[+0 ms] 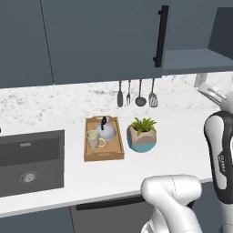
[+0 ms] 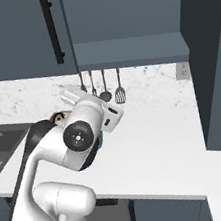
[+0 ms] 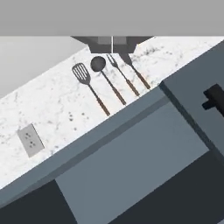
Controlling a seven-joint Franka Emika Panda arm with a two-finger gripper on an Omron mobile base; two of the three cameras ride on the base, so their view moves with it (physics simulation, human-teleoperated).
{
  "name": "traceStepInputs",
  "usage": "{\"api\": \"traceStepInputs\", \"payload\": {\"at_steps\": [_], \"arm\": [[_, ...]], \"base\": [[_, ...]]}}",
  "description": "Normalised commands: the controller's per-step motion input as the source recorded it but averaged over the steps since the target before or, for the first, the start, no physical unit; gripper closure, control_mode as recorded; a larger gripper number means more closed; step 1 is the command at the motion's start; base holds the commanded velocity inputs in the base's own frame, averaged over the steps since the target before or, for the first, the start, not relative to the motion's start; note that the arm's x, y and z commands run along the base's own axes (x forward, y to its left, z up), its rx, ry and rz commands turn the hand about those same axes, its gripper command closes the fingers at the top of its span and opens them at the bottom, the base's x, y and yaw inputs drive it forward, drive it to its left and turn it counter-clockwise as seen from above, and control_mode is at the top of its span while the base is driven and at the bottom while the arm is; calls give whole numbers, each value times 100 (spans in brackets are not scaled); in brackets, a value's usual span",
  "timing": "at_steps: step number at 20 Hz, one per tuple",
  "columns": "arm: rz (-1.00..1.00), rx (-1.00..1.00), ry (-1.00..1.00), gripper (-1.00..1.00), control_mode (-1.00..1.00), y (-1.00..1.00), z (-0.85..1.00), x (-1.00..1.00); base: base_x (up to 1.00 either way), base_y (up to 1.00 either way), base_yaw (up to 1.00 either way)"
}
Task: Pick the kettle from the counter and place it on the tray. Then pick the mug from the cabinet and place it on the tray. Then close the cabinet doors.
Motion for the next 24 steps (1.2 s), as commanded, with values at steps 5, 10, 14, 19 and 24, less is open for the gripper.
{"api": "traceStepInputs", "payload": {"at_steps": [5, 10, 14, 19, 24], "arm": [[0, 27, 5, 100, -100, -47, -39, 0], [0, 17, -5, 100, -100, 0, -72, 1], [0, 22, -2, 100, -100, -13, -46, 3], [0, 33, 0, 100, -100, -56, -9, 2], [0, 36, 2, 100, -100, -83, 0, 0]], "base": [[0, 0, 0], [0, 0, 0], [0, 0, 0], [0, 0, 0], [0, 0, 0]]}}
